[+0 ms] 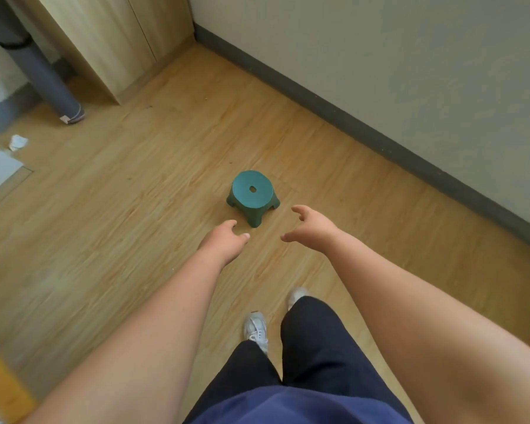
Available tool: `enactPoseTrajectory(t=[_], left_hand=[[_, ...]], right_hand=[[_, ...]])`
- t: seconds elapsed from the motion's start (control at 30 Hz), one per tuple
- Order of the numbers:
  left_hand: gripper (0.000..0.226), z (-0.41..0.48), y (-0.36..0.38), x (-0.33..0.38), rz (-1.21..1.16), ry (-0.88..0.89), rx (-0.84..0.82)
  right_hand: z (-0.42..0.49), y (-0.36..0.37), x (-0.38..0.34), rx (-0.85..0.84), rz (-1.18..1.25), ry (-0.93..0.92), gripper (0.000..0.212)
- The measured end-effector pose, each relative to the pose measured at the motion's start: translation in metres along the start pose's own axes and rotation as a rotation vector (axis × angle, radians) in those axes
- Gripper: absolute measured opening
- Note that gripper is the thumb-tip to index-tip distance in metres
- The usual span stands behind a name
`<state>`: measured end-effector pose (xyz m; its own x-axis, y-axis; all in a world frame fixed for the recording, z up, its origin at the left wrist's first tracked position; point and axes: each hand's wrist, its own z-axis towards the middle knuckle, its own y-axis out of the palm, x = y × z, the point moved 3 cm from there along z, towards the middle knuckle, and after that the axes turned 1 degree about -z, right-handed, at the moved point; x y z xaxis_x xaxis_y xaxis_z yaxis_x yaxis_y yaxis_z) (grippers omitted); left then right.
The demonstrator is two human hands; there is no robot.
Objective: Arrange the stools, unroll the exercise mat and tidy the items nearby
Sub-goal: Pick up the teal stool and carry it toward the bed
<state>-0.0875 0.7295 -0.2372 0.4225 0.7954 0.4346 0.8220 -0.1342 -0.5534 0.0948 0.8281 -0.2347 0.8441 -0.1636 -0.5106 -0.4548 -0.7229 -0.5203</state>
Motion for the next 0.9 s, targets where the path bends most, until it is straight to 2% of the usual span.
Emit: enactPoseTrajectory(t=[0.2,0.37,0.53,0.77,0.9], left_hand=[[0.059,0.067,-0.021,0.032,-0.053,-0.049,0.000],[0.057,0.135,-0.034,0.054,-0.161,-0.217,0.009],[0.057,0.201,-0.031,0.075,-0.253,-0.270,0.001],[0.056,0.305,0.002,0.067,-0.313,-0.322,-0.030],[0.056,0.378,0.032,0.033,-0.283,-0.338,-0.049]], right_hand=[[0.087,-0.036,-0.033,-0.059,-0.052,-0.012,0.087],[0.183,-0.063,-0.063,-0.178,-0.123,0.003,0.089],[0.264,-0.083,-0.082,-0.193,-0.259,0.003,0.079],[0.368,-0.048,-0.072,-0.208,-0.330,0.016,0.079],[0.437,-0.012,-0.041,-0.205,-0.303,0.058,0.083]])
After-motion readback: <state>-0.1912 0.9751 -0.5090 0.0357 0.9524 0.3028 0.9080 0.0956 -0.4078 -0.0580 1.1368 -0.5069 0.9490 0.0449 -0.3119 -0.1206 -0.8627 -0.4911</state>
